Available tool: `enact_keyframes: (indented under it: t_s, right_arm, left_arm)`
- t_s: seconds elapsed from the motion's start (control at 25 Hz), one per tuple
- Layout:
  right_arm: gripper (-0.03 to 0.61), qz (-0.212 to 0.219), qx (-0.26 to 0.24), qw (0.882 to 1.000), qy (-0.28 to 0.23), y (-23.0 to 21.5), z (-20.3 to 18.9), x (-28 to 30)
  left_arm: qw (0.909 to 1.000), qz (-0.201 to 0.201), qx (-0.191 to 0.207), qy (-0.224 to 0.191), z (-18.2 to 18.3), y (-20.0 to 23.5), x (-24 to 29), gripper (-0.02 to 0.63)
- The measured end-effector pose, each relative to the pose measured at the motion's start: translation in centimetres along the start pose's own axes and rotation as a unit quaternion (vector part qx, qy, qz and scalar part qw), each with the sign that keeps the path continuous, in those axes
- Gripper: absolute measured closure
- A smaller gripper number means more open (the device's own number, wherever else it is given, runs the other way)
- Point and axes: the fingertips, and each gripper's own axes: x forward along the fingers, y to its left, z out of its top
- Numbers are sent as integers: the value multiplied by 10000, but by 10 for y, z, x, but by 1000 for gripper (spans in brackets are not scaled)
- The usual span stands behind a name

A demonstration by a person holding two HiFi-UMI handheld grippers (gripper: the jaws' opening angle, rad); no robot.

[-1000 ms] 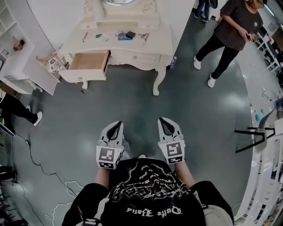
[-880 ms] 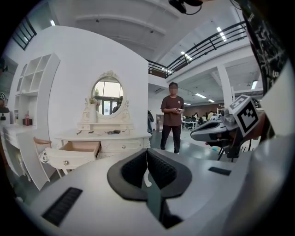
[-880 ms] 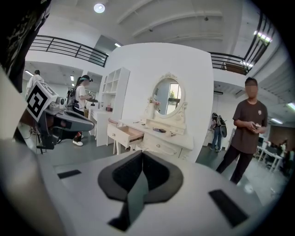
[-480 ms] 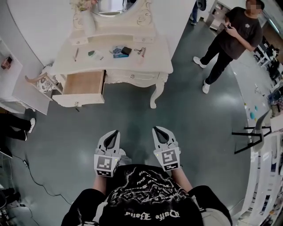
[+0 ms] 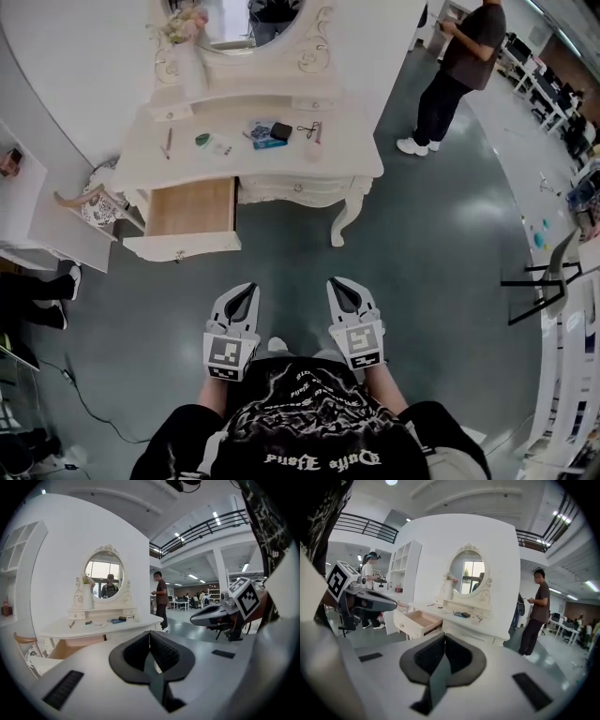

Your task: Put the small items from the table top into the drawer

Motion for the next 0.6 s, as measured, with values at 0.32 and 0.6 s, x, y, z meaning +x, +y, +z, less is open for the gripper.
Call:
enact_keyframes:
  t_s: [0.32,0.6]
  right_arm:
    - [566,-77,83,9997,206,10,2,19]
    - [566,43,92,9996,280,10,1,37]
  left_arm:
    - [9999,14,-146,7,-3,34,3,598]
    - [9998,41,-202,15,-6,44,9,598]
